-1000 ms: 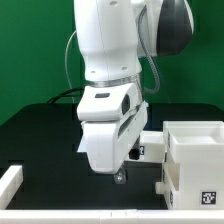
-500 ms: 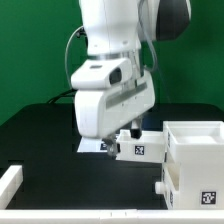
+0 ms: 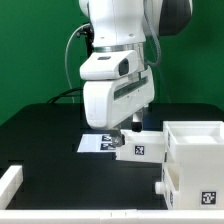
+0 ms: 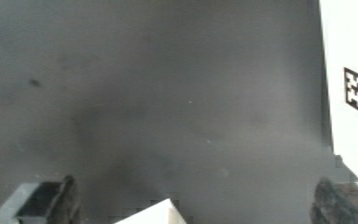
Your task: Assemble drawer
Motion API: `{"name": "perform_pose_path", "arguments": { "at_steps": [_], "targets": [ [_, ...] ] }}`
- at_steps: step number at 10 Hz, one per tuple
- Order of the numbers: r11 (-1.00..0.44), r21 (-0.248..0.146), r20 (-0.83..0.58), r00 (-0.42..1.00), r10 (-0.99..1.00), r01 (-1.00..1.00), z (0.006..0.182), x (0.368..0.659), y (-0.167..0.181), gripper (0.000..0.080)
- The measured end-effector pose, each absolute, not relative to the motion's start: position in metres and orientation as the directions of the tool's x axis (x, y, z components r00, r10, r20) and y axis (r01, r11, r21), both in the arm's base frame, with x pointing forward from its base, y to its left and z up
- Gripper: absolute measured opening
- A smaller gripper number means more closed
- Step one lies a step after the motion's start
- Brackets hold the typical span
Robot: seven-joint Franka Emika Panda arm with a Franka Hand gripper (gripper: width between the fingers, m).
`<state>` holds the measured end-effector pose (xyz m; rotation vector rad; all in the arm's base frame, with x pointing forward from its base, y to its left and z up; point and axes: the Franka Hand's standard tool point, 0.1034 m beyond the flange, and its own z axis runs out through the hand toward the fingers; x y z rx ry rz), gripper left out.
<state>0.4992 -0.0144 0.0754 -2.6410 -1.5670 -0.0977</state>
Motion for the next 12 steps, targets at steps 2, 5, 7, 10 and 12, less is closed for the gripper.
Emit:
{"name": "perform_pose_path", "arguments": {
  "at_steps": [2, 5, 7, 10, 12],
  "targets": [
    [-0.506, -0.015, 0.093, 0.506, 0.858, 0.862, 0.076, 0.497, -0.014, 0.0649],
    [-0.739, -0.009, 0.094, 0.736, 0.671, 0.674, 0.078, 0.466, 0.008, 0.0649],
    [-0.859, -0.024, 0.098, 0.856, 0.508, 0.512, 0.088, 0.467, 0.027, 0.0649],
    [-0.929, -0.03, 0.128, 0.923, 0.362, 0.368, 0.088, 0.468, 0.034, 0.0649],
    [-0.975, -0.054, 0.121, 0.971, 0.207, 0.215, 0.087, 0.465, 0.036, 0.0649]
  ]
}}
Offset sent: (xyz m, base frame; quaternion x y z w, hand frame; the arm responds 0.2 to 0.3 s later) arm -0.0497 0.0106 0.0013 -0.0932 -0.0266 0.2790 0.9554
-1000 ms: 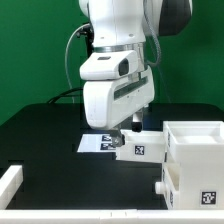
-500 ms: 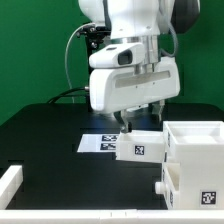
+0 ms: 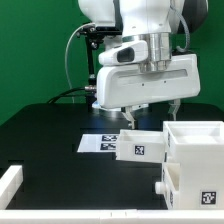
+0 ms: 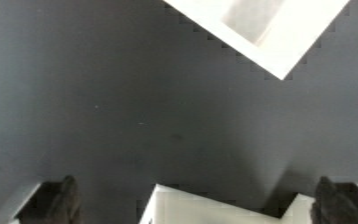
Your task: Assemble drawer
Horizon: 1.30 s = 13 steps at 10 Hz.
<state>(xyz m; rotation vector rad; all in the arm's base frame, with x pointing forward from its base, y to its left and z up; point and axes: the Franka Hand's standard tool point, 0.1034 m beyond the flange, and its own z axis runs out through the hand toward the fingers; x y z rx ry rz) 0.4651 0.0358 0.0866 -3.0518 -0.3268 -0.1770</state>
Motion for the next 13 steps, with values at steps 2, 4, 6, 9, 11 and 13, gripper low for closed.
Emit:
{"name": "perform_pose_path", "arguments": {
  "at_steps": [2, 4, 6, 9, 11, 13],
  "targets": [
    [-0.988, -0.09, 0.061, 0.99, -0.13, -0.125, 0.082, 0.446, 0.051, 0.0649],
    [-0.947, -0.103, 0.045, 0.95, -0.309, -0.304, 0.08, 0.442, 0.07, 0.0649],
    [-0.948, -0.109, 0.066, 0.95, -0.306, -0.298, 0.08, 0.446, 0.072, 0.0649],
    [-0.929, -0.114, 0.06, 0.931, -0.359, -0.351, 0.08, 0.446, 0.079, 0.0649],
    [-0.929, -0.127, 0.097, 0.928, -0.36, -0.347, 0.076, 0.444, 0.083, 0.0649],
    [-0.94, -0.109, 0.099, 0.937, -0.334, -0.323, 0.043, 0.397, 0.085, 0.0649]
  ]
}}
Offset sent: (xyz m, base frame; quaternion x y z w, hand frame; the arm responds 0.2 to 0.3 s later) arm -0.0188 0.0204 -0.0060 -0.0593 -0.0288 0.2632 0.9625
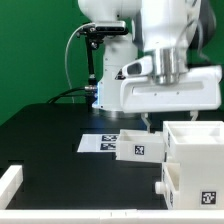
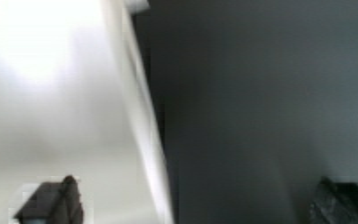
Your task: Assemble drawer
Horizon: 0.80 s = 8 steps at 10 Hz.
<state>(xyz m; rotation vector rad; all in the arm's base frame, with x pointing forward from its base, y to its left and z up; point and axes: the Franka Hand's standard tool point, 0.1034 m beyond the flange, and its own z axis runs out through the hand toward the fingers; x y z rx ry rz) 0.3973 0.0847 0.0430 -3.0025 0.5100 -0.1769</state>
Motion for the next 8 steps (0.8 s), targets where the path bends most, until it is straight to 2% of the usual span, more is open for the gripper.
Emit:
{"name": "perform_pose_path", "arguments": {
  "at_steps": [1, 5, 8],
  "targets": [
    [-0.939, -0.115, 0.108, 0.936, -0.335, -0.323, 0.048, 0.406, 0.085, 0.0649],
    [-0.943, -0.111, 0.105, 0.939, -0.326, -0.315, 0.046, 0.404, 0.083, 0.0649],
    [-0.956, -0.086, 0.056, 0.957, -0.285, -0.279, 0.03, 0.373, 0.097, 0.0649]
  ]
}}
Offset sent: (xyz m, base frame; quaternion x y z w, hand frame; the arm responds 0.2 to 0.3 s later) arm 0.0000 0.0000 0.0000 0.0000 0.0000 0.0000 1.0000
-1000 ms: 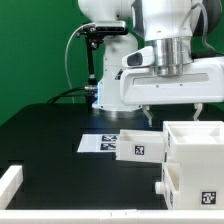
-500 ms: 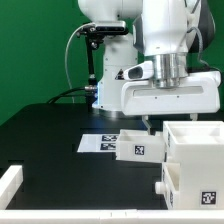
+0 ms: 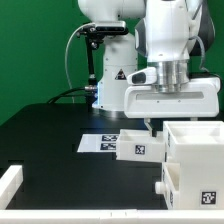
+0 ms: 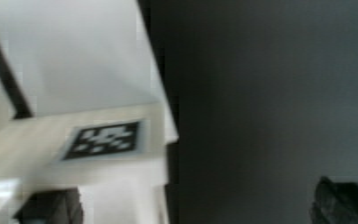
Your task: Assemble drawer
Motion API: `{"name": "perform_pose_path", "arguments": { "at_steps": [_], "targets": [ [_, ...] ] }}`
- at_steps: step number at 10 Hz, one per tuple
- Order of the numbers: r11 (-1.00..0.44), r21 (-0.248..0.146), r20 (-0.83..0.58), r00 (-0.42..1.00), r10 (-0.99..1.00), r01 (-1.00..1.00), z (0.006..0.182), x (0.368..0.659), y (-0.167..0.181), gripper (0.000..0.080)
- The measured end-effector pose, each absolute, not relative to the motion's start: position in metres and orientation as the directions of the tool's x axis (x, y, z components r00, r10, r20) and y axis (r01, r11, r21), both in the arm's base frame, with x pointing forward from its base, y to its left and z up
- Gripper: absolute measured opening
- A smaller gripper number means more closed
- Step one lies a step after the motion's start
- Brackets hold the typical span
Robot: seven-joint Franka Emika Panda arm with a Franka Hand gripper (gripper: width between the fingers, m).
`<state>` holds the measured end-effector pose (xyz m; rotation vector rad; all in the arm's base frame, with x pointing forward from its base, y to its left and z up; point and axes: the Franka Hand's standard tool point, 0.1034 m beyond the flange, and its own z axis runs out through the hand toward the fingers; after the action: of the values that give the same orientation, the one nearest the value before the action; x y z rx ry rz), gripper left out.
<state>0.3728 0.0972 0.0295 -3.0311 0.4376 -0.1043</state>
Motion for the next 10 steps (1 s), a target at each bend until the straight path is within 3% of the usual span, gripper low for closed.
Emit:
{"name": "perform_pose_path", "arguments": {
  "at_steps": [2, 5, 7, 8, 9, 10],
  "targets": [
    [-0.958, -0.083, 0.055, 0.958, -0.281, -0.276, 0.014, 0.365, 0.102, 0.0648],
    [-0.969, -0.079, 0.073, 0.968, -0.239, -0.233, 0.01, 0.368, 0.094, 0.0648],
    [-0.971, -0.079, 0.073, 0.97, -0.23, -0.224, 0.01, 0.368, 0.095, 0.0398],
    [-0.972, -0.079, 0.074, 0.971, -0.228, -0.222, 0.01, 0.368, 0.095, 0.0398],
    [-0.972, -0.079, 0.074, 0.971, -0.225, -0.22, 0.01, 0.368, 0.095, 0.021],
    [-0.973, -0.078, 0.074, 0.972, -0.223, -0.218, 0.01, 0.368, 0.095, 0.021]
  ]
}}
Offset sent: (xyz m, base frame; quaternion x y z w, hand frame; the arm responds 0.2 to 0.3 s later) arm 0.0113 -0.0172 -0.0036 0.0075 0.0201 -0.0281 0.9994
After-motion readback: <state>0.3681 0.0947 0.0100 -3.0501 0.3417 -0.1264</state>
